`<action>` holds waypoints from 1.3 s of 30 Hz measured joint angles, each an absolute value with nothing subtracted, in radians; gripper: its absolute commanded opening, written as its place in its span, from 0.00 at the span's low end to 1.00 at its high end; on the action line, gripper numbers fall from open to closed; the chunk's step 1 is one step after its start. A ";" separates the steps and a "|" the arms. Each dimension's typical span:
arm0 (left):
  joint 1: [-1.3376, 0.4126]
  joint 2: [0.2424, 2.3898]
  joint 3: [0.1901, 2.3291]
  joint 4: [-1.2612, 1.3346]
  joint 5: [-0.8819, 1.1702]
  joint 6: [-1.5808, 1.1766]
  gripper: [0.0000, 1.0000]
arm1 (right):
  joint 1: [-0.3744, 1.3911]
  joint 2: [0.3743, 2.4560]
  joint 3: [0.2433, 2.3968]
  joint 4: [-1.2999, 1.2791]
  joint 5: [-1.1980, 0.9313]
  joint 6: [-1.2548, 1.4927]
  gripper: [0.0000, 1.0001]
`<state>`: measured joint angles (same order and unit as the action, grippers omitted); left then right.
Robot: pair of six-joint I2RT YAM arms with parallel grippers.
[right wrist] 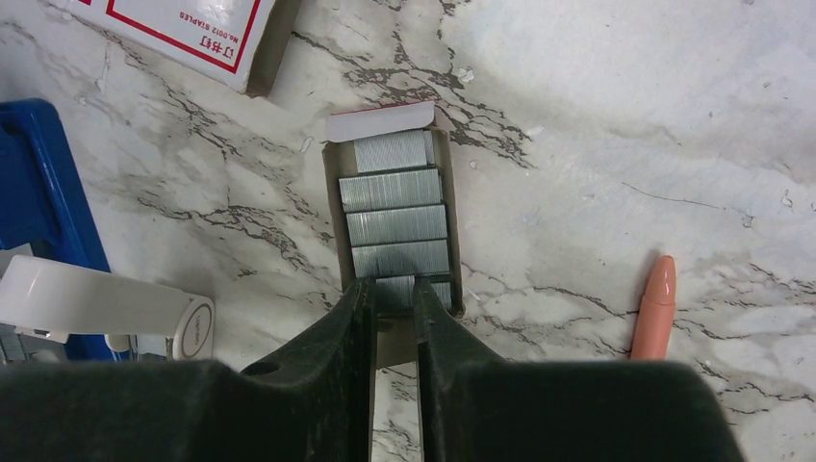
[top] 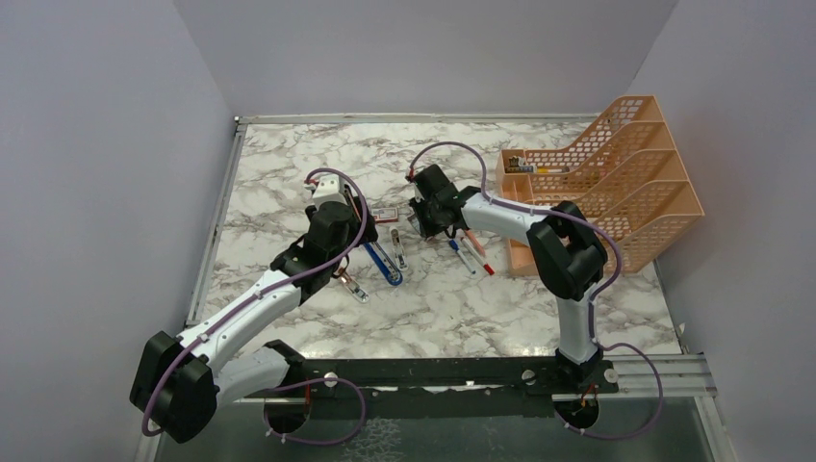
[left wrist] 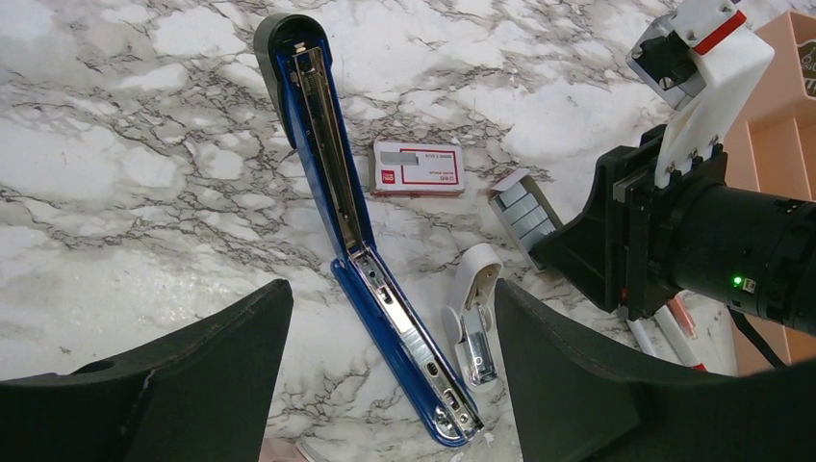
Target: Load the staples into the stapler
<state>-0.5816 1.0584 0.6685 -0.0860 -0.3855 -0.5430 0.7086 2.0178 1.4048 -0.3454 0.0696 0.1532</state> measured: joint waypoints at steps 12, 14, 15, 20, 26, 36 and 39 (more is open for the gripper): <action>-0.582 1.058 0.669 -0.096 -0.386 -0.543 0.77 | 0.712 1.968 1.392 -0.338 0.091 0.184 0.18; -0.582 1.056 0.668 -0.096 -0.386 -0.543 0.77 | 0.712 1.955 1.391 -0.337 0.091 0.185 0.18; -0.582 1.056 0.668 -0.096 -0.387 -0.543 0.77 | 0.712 1.952 1.391 -0.337 0.091 0.185 0.19; -0.582 1.055 0.668 -0.097 -0.387 -0.543 0.77 | 0.712 1.950 1.389 -0.339 0.090 0.184 0.28; -0.582 1.055 0.668 -0.100 -0.390 -0.543 0.77 | 0.712 1.966 1.390 -0.344 0.089 0.179 0.32; -0.582 1.055 0.668 -0.101 -0.394 -0.543 0.77 | 0.712 2.004 1.390 -0.355 0.077 0.162 0.33; -0.582 1.055 0.668 -0.101 -0.394 -0.543 0.77 | 0.712 2.004 1.390 -0.355 0.071 0.156 0.34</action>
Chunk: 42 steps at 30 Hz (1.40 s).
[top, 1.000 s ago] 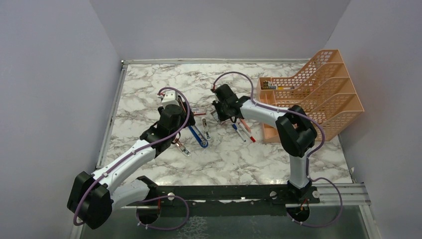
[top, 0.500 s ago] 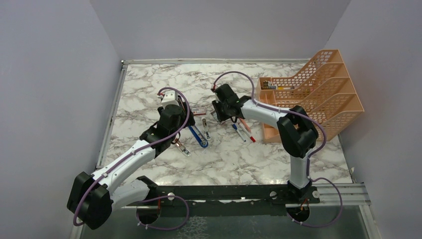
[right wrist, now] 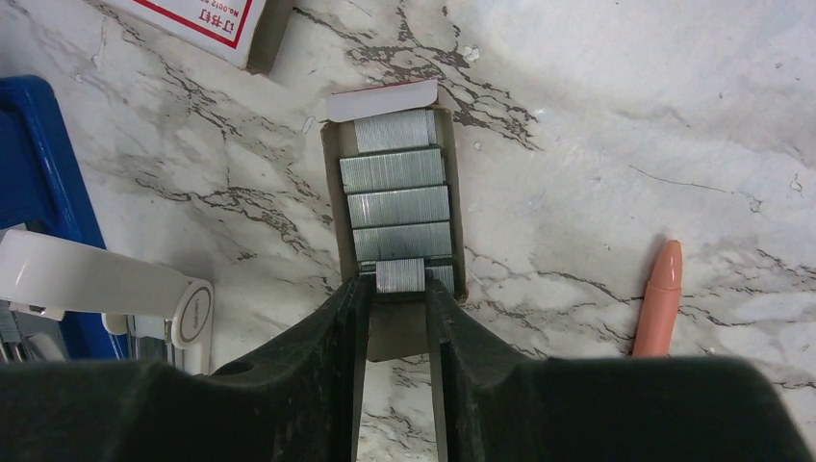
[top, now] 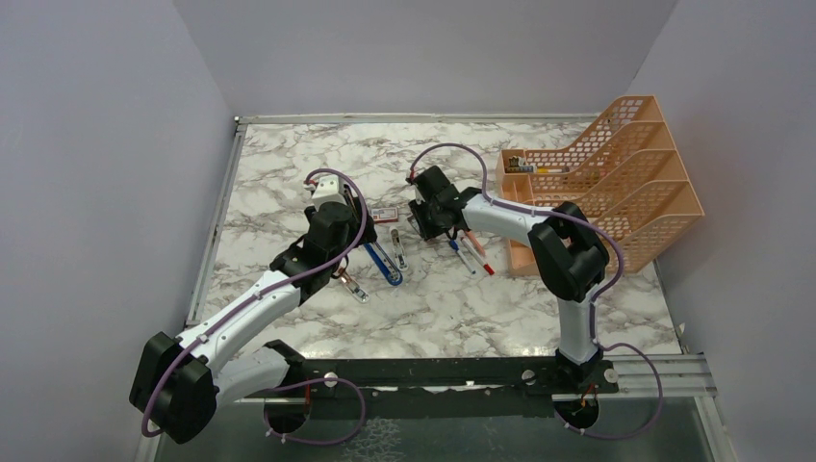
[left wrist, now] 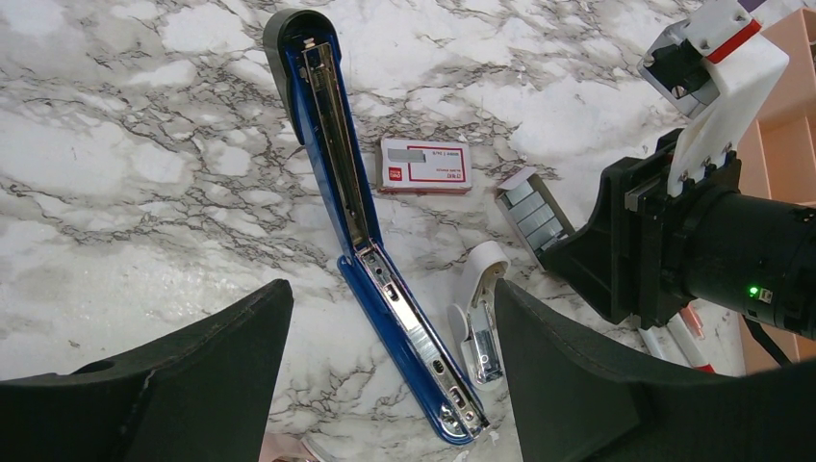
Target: Load the staples into the stapler
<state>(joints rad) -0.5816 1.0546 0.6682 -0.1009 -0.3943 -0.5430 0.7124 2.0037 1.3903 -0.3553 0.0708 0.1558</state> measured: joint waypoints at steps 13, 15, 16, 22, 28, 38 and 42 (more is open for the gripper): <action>-0.582 1.055 0.667 -0.104 -0.405 -0.543 0.77 | 0.718 2.020 1.411 -0.355 0.070 0.137 0.18; -0.582 1.055 0.666 -0.104 -0.408 -0.543 0.77 | 0.719 2.020 1.412 -0.356 0.070 0.137 0.19; -0.582 1.055 0.666 -0.104 -0.408 -0.543 0.77 | 0.719 2.020 1.412 -0.356 0.070 0.137 0.18; -0.582 1.055 0.665 -0.106 -0.411 -0.543 0.77 | 0.719 2.019 1.412 -0.356 0.071 0.141 0.19; -0.582 1.055 0.665 -0.107 -0.411 -0.543 0.77 | 0.719 1.988 1.409 -0.356 0.078 0.156 0.19; -0.582 1.048 0.665 -0.107 -0.411 -0.543 0.77 | 0.719 1.913 1.368 -0.352 0.072 0.162 0.20; -0.582 1.042 0.665 -0.107 -0.412 -0.543 0.77 | 0.721 1.870 1.290 -0.356 0.046 0.165 0.20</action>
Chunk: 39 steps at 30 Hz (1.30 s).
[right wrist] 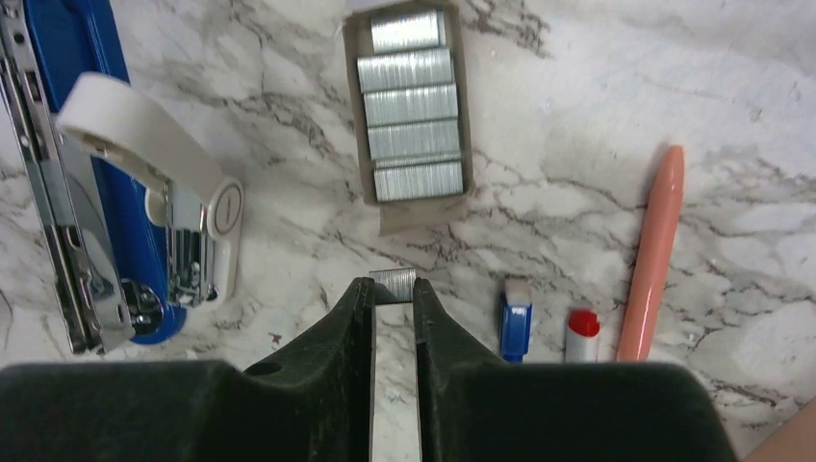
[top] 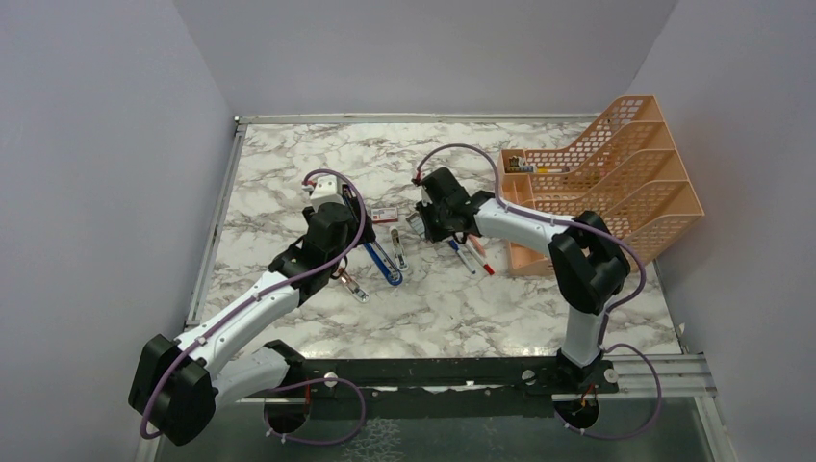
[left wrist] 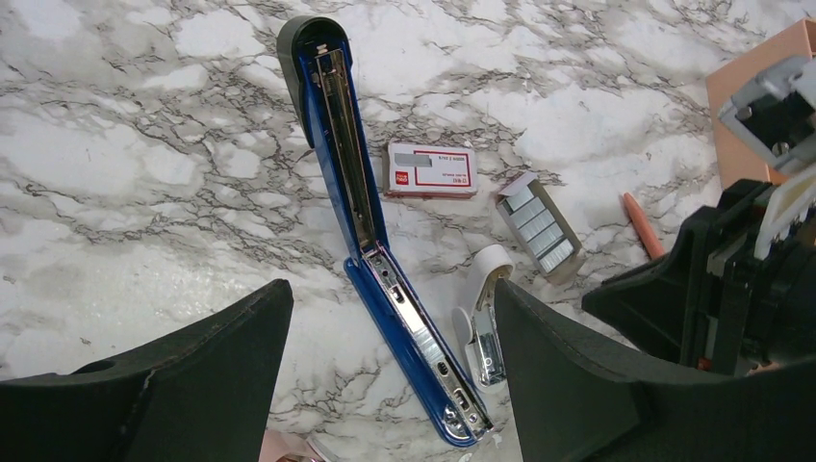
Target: Load the staples into the stapler
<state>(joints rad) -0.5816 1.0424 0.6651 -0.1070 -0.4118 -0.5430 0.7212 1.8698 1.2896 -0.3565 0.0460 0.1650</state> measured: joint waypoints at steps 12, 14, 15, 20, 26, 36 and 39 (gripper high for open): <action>-0.582 1.033 0.665 -0.107 -0.412 -0.543 0.77 | 0.800 1.788 1.111 -0.360 -0.021 0.202 0.29; -0.582 1.032 0.665 -0.107 -0.412 -0.543 0.77 | 0.805 1.788 1.098 -0.360 -0.021 0.207 0.33; -0.582 1.032 0.665 -0.107 -0.411 -0.543 0.77 | 0.805 1.788 1.096 -0.361 -0.021 0.210 0.35; -0.582 1.029 0.665 -0.107 -0.411 -0.543 0.77 | 0.805 1.788 1.095 -0.362 -0.020 0.220 0.45; -0.582 1.015 0.665 -0.107 -0.412 -0.543 0.77 | 0.804 1.785 1.103 -0.363 -0.002 0.264 0.47; -0.582 1.004 0.664 -0.107 -0.412 -0.543 0.77 | 0.813 1.830 1.195 -0.395 0.139 0.371 0.47; -0.582 1.004 0.664 -0.107 -0.412 -0.543 0.77 | 0.827 1.863 1.203 -0.415 0.164 0.383 0.47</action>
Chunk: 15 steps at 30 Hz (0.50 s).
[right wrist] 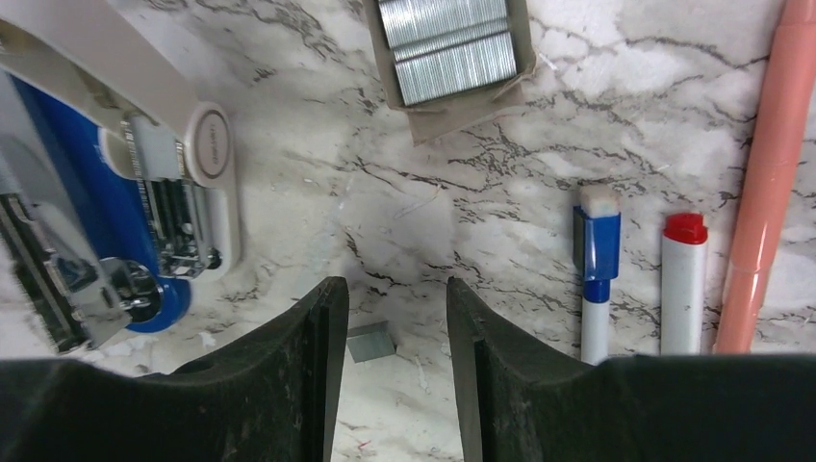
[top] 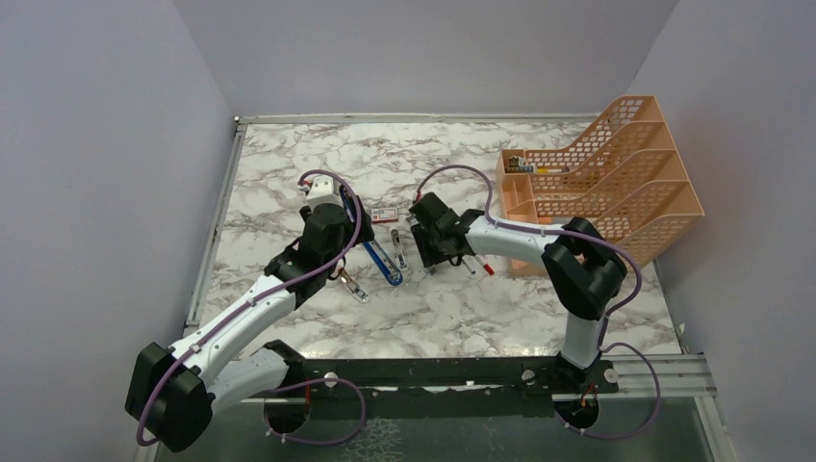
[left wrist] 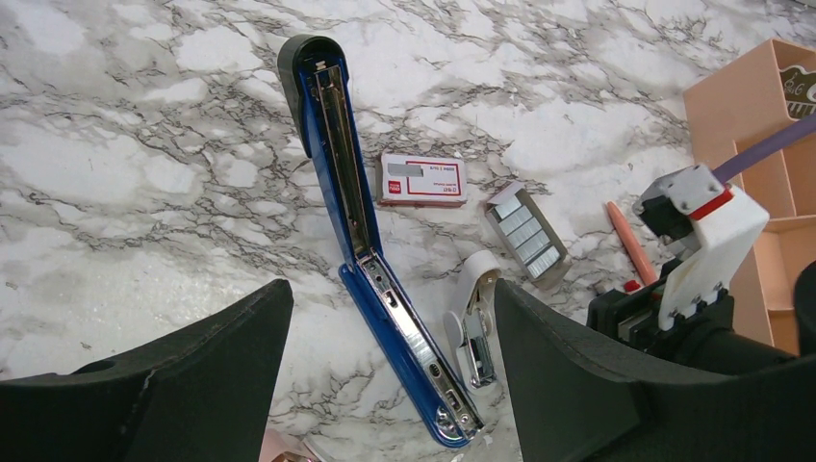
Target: Load the staples into the stapler
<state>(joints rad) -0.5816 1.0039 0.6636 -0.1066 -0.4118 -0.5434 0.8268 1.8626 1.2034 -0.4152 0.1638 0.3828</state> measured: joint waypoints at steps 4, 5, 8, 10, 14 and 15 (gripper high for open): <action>-0.582 1.000 0.664 -0.107 -0.411 -0.545 0.77 | 0.856 1.872 1.205 -0.439 0.195 0.394 0.46; -0.582 0.998 0.664 -0.107 -0.411 -0.546 0.77 | 0.861 1.872 1.205 -0.446 0.199 0.399 0.46; -0.582 0.989 0.664 -0.108 -0.410 -0.546 0.77 | 0.869 1.872 1.205 -0.456 0.210 0.416 0.46; -0.582 0.982 0.664 -0.109 -0.410 -0.546 0.77 | 0.870 1.870 1.202 -0.456 0.215 0.427 0.46; -0.582 0.970 0.665 -0.121 -0.405 -0.546 0.77 | 0.870 1.851 1.182 -0.472 0.224 0.445 0.46; -0.582 0.969 0.667 -0.128 -0.403 -0.546 0.77 | 0.870 1.847 1.177 -0.476 0.224 0.448 0.46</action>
